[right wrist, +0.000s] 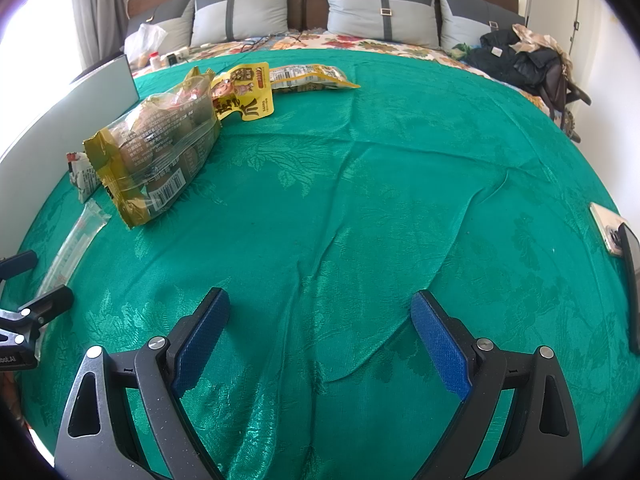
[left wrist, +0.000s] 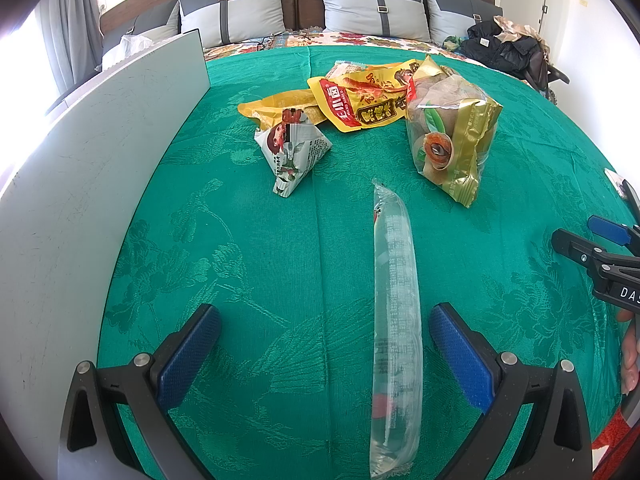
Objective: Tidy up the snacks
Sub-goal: 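Grasp the long clear tube pack with the left tool, then grasp the gold-and-clear bag with the right tool while the left tool lifts the tube pack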
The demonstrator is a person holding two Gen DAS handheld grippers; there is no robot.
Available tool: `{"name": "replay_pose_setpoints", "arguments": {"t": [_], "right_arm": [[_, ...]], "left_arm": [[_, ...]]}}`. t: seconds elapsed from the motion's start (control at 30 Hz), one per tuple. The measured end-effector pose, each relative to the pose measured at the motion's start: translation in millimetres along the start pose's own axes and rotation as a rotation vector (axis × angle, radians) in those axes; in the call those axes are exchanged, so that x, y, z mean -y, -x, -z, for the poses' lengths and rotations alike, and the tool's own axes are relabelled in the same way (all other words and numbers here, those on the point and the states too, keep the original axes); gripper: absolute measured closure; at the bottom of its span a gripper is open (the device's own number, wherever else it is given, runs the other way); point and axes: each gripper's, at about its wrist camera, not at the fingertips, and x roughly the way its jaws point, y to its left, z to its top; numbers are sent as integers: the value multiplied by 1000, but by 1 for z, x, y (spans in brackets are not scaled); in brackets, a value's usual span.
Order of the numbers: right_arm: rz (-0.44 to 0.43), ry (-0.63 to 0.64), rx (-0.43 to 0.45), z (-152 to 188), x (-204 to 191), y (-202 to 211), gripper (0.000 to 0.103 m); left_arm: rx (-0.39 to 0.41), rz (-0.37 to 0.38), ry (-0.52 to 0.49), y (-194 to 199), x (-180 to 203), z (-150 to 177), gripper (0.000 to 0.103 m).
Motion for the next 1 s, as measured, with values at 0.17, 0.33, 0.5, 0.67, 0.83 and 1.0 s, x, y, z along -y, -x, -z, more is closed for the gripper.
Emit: {"name": "replay_pose_setpoints", "arguments": {"t": [0.17,0.33,0.5,0.67,0.83,1.0], "right_arm": [[0,0,0,0,0,0,9],[0,0,0,0,0,0,9],[0,0,0,0,0,0,9],[-5,0,3,1,1,2,9],[-117,-38,47,-1,-5,23,10],[-235,-33,91,-50,-50,36,10]], "left_arm": [[-4,-2,2,1,0,0,0],[-85,-6,13,8,3,2,3],[-90,37,-37,24,14,4,59],[-87,100,27,29,5,5,85],[-84,179,132,33,-21,9,85],[-74,198,154,36,-29,9,85]]}}
